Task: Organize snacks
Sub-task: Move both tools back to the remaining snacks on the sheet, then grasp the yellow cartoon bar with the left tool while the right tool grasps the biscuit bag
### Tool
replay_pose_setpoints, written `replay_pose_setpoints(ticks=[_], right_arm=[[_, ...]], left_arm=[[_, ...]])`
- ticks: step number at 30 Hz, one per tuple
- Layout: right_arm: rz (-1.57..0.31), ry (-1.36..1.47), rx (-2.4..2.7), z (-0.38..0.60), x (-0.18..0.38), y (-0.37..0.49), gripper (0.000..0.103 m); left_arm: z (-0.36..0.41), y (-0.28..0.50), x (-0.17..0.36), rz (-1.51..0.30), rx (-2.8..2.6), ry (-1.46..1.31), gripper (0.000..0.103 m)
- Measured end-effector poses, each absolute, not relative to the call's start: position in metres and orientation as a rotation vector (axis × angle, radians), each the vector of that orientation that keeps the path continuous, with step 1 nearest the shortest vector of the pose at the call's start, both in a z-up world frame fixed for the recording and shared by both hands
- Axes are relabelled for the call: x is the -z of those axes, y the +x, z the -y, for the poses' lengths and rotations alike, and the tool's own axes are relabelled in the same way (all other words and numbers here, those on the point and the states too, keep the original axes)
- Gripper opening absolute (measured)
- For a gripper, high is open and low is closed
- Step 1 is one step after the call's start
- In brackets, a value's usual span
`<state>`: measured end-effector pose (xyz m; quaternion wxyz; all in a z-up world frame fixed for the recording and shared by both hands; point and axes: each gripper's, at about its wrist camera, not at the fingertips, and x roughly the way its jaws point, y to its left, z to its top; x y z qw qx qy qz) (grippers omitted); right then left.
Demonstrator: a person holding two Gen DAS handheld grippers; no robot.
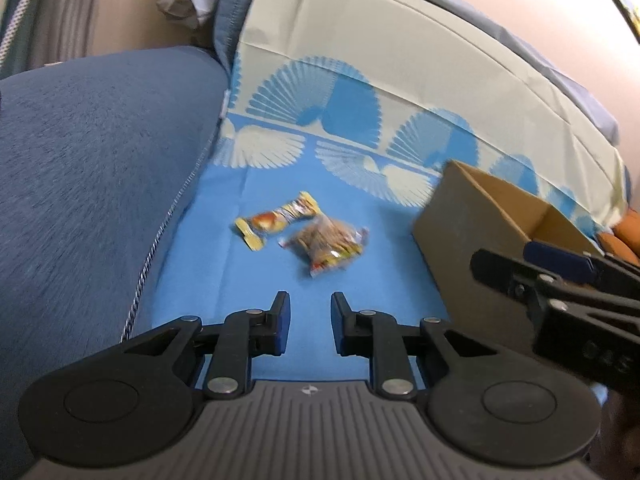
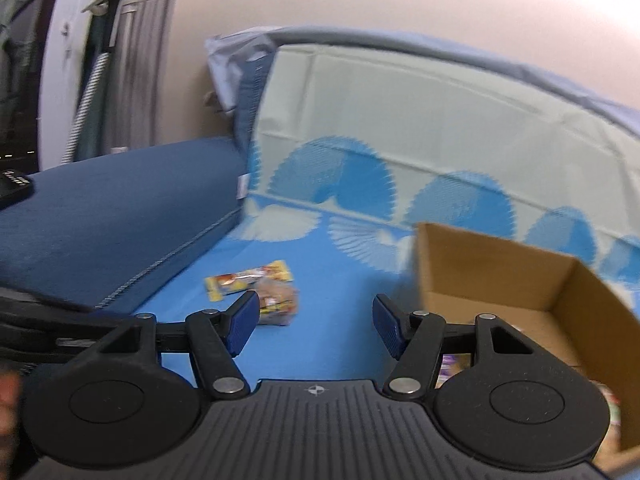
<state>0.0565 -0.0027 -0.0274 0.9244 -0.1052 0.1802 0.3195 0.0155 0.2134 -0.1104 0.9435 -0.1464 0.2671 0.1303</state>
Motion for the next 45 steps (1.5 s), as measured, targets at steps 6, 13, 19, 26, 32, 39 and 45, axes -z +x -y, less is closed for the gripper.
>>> replay_pose_setpoints(ticks=[6, 13, 19, 26, 32, 39, 45], right_arm=[[-0.467, -0.145, -0.700, -0.034, 0.036, 0.094, 0.068], [-0.600, -0.076, -0.687, -0.074, 0.074, 0.159, 0.077], [-0.718, 0.036, -0.683, -0.085, 0.101, 0.199, 0.083], [-0.780, 0.142, -0.689, -0.079, 0.109, 0.223, 0.083], [-0.806, 0.208, -0.671, -0.076, 0.108, 0.235, 0.081], [-0.854, 0.178, -0.707, -0.083, 0.115, 0.234, 0.080], [-0.836, 0.063, -0.758, -0.097, 0.112, 0.222, 0.045]], left_arm=[[-0.228, 0.051, 0.131, -0.500, -0.392, -0.319, 0.024], [-0.246, 0.083, 0.153, -0.494, -0.464, -0.350, 0.024], [-0.263, 0.105, 0.152, -0.494, -0.459, -0.336, 0.025], [-0.273, 0.145, 0.151, -0.541, -0.399, -0.223, 0.048], [-0.279, 0.175, 0.157, -0.613, -0.358, -0.149, 0.057], [-0.273, 0.163, 0.162, -0.684, -0.351, -0.078, 0.033], [-0.272, 0.114, 0.155, -0.727, -0.420, -0.207, 0.032]])
